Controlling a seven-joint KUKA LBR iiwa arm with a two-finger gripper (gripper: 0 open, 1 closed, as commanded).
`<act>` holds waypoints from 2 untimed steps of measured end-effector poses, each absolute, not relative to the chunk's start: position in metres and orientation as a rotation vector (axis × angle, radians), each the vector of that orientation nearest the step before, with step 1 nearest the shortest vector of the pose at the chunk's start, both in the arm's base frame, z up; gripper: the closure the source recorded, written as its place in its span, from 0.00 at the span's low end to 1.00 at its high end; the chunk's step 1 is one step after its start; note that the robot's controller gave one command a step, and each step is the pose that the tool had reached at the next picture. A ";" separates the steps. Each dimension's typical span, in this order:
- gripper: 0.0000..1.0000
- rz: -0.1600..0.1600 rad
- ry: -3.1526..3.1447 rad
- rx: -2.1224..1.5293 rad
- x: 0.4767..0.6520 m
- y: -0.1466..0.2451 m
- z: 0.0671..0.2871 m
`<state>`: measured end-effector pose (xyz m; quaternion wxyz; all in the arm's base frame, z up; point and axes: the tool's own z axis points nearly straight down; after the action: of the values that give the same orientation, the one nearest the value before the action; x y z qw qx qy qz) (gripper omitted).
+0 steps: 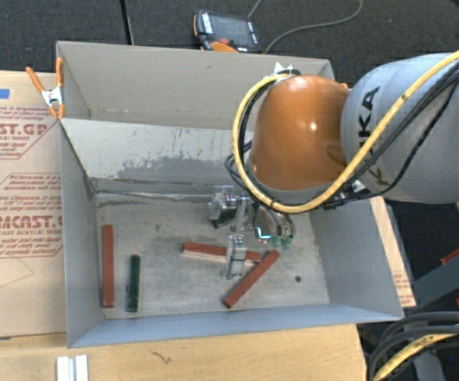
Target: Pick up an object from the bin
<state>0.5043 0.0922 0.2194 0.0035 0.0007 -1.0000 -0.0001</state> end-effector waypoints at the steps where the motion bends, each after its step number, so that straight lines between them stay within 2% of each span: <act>1: 0.00 0.003 -3.133 -0.152 0.546 0.042 0.125; 2: 0.00 -0.001 -3.145 -0.039 0.573 0.037 0.068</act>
Offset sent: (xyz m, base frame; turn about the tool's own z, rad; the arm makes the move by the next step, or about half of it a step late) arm 0.0422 -0.0481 -0.0897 0.0949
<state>0.5726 0.0368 0.0680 -0.0018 -0.0124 -0.9999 -0.0003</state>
